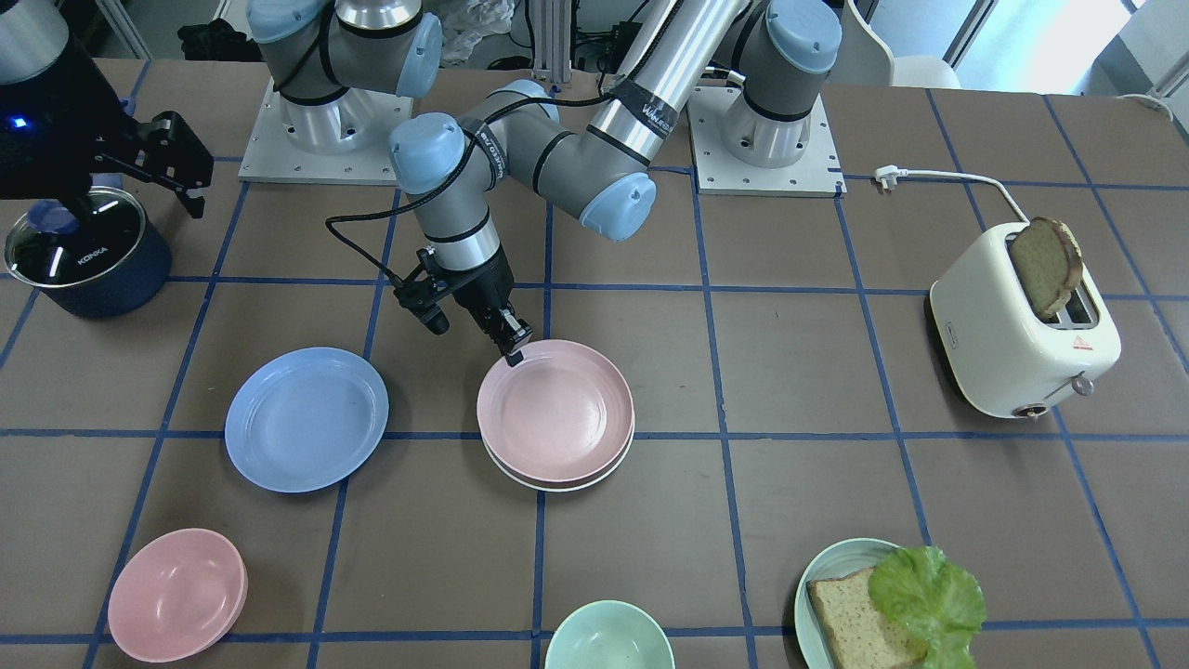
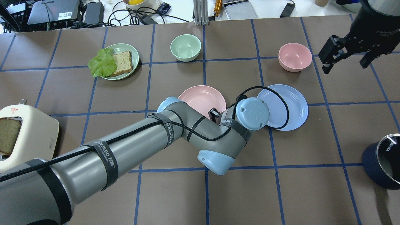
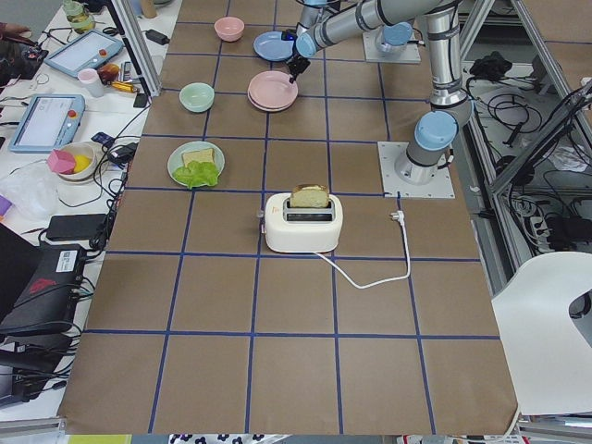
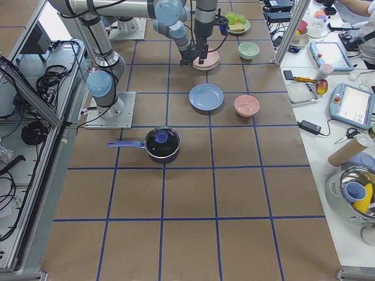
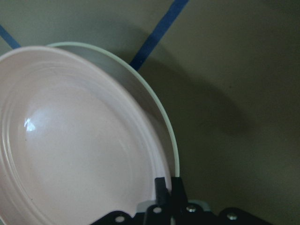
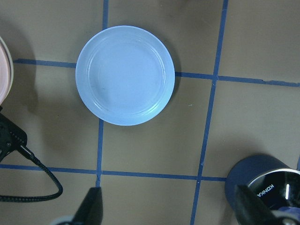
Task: Stack three plates with pink and blue
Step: 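Lower the pink plate onto the cream-white plate with the left gripper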
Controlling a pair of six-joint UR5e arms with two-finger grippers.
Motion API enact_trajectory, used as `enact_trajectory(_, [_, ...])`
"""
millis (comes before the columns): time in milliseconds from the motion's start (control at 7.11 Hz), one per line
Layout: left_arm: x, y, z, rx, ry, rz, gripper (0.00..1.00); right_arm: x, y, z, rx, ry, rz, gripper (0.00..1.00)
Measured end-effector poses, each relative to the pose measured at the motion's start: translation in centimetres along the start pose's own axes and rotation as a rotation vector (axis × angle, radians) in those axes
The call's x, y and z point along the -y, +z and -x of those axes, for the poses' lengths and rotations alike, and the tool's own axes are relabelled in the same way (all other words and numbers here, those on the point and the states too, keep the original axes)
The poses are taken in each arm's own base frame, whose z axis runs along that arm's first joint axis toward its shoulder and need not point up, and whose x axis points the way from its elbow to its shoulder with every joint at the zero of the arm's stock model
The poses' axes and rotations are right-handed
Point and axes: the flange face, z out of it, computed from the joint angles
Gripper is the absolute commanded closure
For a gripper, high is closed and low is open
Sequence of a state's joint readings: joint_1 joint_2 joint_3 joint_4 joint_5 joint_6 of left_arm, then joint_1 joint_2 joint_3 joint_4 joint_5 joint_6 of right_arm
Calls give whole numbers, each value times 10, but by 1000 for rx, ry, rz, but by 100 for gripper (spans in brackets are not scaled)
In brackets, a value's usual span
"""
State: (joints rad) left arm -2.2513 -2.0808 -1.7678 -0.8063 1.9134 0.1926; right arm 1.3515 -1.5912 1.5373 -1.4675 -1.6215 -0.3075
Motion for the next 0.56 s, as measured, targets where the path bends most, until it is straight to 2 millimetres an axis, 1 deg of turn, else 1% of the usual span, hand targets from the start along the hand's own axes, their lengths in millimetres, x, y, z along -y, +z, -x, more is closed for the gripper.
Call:
enact_trajectory(141, [4, -3, 1, -7, -3, -9, 53, 4, 7, -13, 9, 7, 8, 0])
enact_trajectory(281, [9, -7, 3, -6, -6, -19, 46, 13, 16, -21, 14, 10, 20, 0])
enact_trajectory(563, [16, -15, 8, -1, -11, -32, 43, 33, 40, -30, 27, 13, 54, 0])
